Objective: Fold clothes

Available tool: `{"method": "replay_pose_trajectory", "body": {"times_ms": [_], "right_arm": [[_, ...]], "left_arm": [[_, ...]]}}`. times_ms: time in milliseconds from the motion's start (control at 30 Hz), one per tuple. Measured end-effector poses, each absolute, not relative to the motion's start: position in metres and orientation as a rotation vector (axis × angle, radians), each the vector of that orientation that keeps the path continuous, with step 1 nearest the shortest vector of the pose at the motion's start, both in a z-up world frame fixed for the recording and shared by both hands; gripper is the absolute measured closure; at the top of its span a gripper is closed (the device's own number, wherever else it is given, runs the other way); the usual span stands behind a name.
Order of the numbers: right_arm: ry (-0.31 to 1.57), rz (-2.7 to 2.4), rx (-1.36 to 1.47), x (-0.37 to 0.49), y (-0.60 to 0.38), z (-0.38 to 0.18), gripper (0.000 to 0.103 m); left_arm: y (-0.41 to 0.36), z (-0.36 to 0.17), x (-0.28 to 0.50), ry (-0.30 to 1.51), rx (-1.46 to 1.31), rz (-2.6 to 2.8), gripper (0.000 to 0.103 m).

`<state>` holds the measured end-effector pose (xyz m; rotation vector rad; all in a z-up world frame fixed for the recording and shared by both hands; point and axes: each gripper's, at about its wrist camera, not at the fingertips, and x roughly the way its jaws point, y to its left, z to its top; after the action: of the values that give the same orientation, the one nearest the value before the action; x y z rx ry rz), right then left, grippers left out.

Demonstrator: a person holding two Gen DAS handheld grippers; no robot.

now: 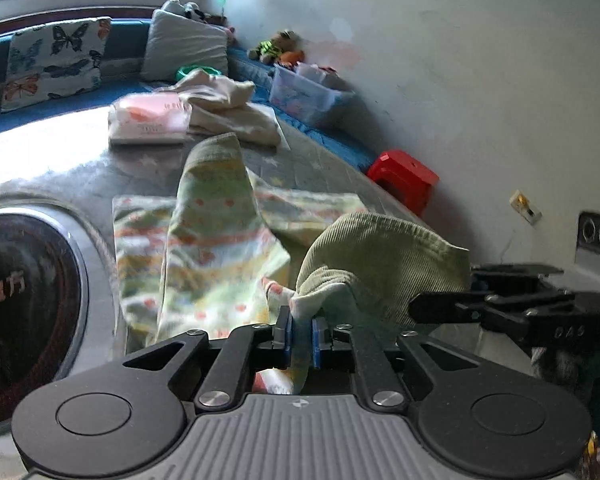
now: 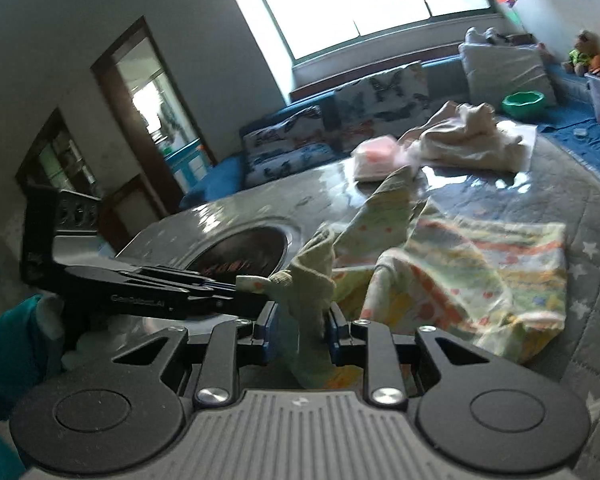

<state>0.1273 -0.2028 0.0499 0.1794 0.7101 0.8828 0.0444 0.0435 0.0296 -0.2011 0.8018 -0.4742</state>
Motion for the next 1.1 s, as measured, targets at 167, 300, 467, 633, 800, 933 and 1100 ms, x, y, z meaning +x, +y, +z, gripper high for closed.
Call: {"method": "replay_pose_trajectory", "body": {"times_ms": [167, 300, 467, 633, 800, 933, 1100], "right_arm": [[0.696, 0.899, 0.230, 0.118, -0.214, 0.056, 0.053], [0.674, 0.886, 0.290, 0.127, -0.218, 0.062, 0.053], [0.721, 0.838, 0.237, 0.147, -0.199, 0.047, 0.054], [0.811, 0.821, 0.086, 0.147, -0.174, 0.016, 0.054], [0.839, 0.813, -0.047, 0.131, -0.163, -0.003, 0.056], [0.814, 0.815, -0.113, 0.120, -0.156, -0.003, 0.056], [0.805, 0.812, -0.120, 0.120, -0.156, 0.002, 0.055]], "left_arm": [[0.046, 0.018, 0.029, 0.823, -0.158, -0.508, 0.093], [0.041, 0.013, 0.024, 0.832, -0.128, -0.528, 0.092], [0.035, 0.005, 0.018, 0.846, -0.087, -0.541, 0.092], [0.048, 0.010, 0.013, 0.843, -0.081, -0.537, 0.086], [0.056, 0.033, 0.018, 0.774, -0.060, -0.500, 0.073], [0.042, 0.044, 0.045, 0.754, -0.047, -0.466, 0.061], [0.013, 0.026, 0.085, 0.815, -0.034, -0.487, 0.061]]}}
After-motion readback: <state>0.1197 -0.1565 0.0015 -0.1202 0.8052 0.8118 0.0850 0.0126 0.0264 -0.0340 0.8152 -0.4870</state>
